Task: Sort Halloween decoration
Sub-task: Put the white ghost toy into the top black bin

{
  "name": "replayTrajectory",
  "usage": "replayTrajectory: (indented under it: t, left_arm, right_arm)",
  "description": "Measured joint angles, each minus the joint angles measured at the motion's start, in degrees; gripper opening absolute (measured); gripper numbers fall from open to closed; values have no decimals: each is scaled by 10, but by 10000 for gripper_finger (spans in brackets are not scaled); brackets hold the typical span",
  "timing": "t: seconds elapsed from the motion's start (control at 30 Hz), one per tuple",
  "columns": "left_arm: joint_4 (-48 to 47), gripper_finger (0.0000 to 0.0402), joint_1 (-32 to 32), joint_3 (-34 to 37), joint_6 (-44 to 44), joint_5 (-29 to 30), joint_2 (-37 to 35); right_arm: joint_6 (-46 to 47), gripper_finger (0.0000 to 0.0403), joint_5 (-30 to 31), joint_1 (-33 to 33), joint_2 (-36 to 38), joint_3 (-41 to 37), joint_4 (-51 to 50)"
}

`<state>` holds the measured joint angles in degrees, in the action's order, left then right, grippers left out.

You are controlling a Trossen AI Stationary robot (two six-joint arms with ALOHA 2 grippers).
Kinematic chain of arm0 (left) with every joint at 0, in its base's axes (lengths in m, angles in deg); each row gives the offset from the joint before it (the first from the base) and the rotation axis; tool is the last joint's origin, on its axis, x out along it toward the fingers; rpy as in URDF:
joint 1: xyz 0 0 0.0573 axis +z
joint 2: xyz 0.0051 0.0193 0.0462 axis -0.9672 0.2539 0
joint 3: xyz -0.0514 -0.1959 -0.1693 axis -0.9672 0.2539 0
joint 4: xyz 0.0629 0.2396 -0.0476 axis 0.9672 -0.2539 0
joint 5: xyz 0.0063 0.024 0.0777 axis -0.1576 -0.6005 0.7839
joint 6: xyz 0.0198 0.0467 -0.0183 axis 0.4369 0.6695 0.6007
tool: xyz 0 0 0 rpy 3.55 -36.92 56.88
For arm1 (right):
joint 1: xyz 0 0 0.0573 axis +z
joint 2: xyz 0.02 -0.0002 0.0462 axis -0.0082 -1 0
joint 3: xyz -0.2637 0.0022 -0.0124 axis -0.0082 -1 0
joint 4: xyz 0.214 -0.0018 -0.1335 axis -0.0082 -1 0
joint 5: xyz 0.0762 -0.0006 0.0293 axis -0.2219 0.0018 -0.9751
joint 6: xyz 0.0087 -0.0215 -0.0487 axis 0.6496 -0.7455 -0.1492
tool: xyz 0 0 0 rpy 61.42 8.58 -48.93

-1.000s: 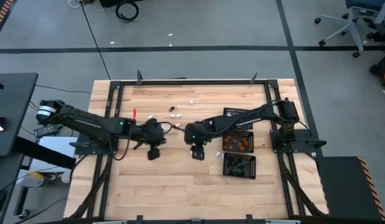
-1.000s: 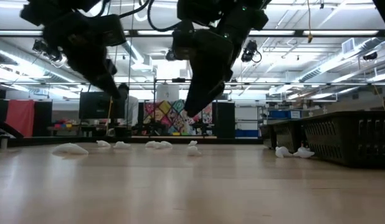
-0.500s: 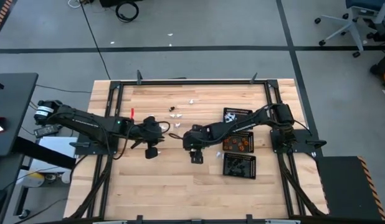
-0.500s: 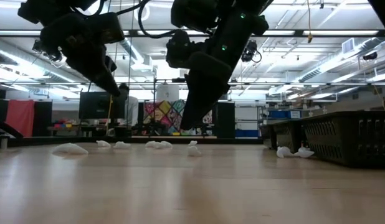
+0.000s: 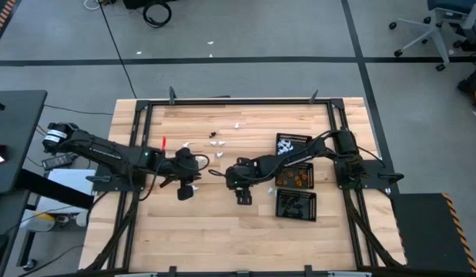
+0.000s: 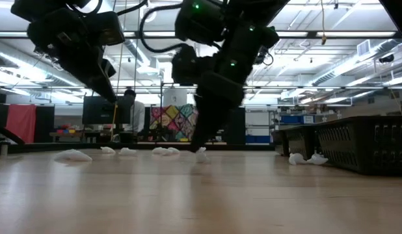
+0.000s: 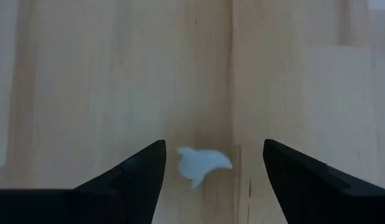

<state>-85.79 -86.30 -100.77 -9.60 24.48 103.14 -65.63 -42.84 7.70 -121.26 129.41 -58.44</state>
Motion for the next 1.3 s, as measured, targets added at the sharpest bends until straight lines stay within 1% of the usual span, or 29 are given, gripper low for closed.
replayTrajectory:
  t: [0.07, 0.13, 0.23, 0.3, 0.4, 0.73, 0.83, 1.13, 1.3]
  left_arm:
    - [-12, 39, -6, 0, -6, 0, 0]
    - [-18, 39, -11, 0, -15, 0, 0]
    - [-30, 39, -14, 0, -24, 0, 0]
    - [-31, 39, -15, 0, -28, 0, 0]
    - [-33, 39, -15, 0, -30, 0, 0]
    - [-37, 39, -15, 0, -32, 0, 0]
    - [-38, 39, -15, 0, -35, 0, 0]
    - [-42, 39, -15, 0, -35, 0, 0]
    - [-42, 39, -15, 0, -35, 0, 0]
  right_arm:
    - [-1, 267, 0, 0, -5, 2, 6]
    - [-4, 263, -1, 0, -5, 0, -13]
    - [-6, 255, -3, 0, -4, -8, 2]
    - [-6, 250, -17, 0, -4, -16, -6]
    - [3, 242, -33, 0, -2, -34, 19]
    - [12, 220, -33, 1, 0, -53, 56]
    - [9, 202, -34, 2, -1, -53, 58]
    - [2, 130, -51, 1, -3, -52, 65]
    - [-5, 118, -54, -1, -4, -52, 64]
